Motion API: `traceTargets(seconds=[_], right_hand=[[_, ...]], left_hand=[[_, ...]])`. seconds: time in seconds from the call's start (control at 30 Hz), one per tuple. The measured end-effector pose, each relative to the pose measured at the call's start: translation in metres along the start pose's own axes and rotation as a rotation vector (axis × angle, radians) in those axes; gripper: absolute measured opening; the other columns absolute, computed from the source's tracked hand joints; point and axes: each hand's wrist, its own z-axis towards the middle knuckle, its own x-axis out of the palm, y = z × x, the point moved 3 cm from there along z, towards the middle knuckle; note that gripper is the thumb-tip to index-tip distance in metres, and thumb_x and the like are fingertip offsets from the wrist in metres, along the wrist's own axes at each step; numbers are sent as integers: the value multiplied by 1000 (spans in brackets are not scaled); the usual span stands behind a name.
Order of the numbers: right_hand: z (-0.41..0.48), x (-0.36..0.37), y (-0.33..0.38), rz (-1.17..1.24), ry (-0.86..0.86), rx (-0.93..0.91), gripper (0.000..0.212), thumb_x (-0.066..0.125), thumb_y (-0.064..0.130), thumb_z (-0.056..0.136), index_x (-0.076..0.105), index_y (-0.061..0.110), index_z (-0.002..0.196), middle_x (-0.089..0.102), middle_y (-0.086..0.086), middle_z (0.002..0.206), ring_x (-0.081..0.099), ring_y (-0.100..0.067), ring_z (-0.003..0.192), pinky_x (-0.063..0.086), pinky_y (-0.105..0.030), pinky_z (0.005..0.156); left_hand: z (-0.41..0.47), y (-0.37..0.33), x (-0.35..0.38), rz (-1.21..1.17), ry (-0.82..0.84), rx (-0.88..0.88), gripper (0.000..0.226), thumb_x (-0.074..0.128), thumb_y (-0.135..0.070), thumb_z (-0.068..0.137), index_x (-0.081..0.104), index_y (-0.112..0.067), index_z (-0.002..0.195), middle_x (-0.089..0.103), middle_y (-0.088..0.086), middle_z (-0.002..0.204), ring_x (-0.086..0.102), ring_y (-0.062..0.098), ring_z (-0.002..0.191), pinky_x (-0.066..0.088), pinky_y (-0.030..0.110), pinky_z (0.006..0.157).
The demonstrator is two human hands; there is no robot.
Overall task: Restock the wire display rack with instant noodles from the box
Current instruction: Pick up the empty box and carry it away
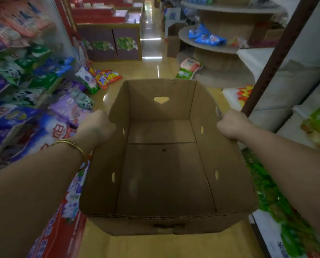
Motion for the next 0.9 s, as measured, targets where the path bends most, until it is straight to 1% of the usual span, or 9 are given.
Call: traceTargets(seconds=[0.2,0.27,0.33,0.43,0.57,0.67,0.73,0.8,0.9], right_hand=[[43,49,-21,-38,85,20,31,50,7,90,36,13,64,36,-7,62,35,-22,50,25,-27,46],[56,66,-24,-82,105,17,32,52,8,92,38,13,64,36,-7,61,35,-22,50,25,-27,45],[67,85,-26,-113,124,12,31,53,10,92,39,12,65,39,-7,61,38,-23,50,26,-27,44],[81,115,-28,-124,145,37,23,52,12,94,44,8,72,47,-10,69,46,-25,55,30,-27,45],[100,166,-31,-128,156,61,11,55,16,95,49,7,97,55,-15,83,51,-28,63,38,-30,51],[110,211,-35,-151,179,76,10,55,13,95,54,3,95,57,-17,92,56,-32,78,44,-34,64],[115,244,-41,-152,186,107,9,56,13,95,53,5,97,53,-15,92,56,-34,85,44,-35,68],[123,284,-50,-140,206,127,8,56,13,96,51,6,96,48,-11,84,52,-32,82,42,-34,68],[134,345,-69,-110,227,171,7,57,12,96,52,7,95,49,-11,82,50,-29,77,39,-32,62]], left_hand=[[3,-1,45,-25,71,-165,37,57,-22,79,63,4,105,62,29,114,61,43,105,49,38,82],[5,2,61,-30,95,-186,41,54,-25,78,63,3,106,62,28,116,60,44,108,49,38,84],[6,5,76,-45,112,-230,32,57,-19,84,62,4,105,62,28,115,60,42,105,48,38,80],[9,11,104,-47,139,-289,20,60,-16,87,62,0,99,62,24,107,60,39,95,45,35,72],[18,23,154,-53,172,-318,13,61,-15,88,60,-4,93,60,19,98,61,36,90,52,38,74],[26,36,205,-52,197,-339,19,61,-16,89,62,-1,100,62,18,98,62,35,91,55,40,77],[31,48,241,-54,201,-364,21,60,-17,89,61,0,102,61,16,98,62,33,90,54,40,79],[35,60,280,-44,200,-385,16,58,-15,90,56,0,96,56,14,92,55,29,83,49,37,73],[37,80,342,-19,240,-416,5,55,-11,92,55,-6,92,49,11,79,48,24,68,39,31,59]])
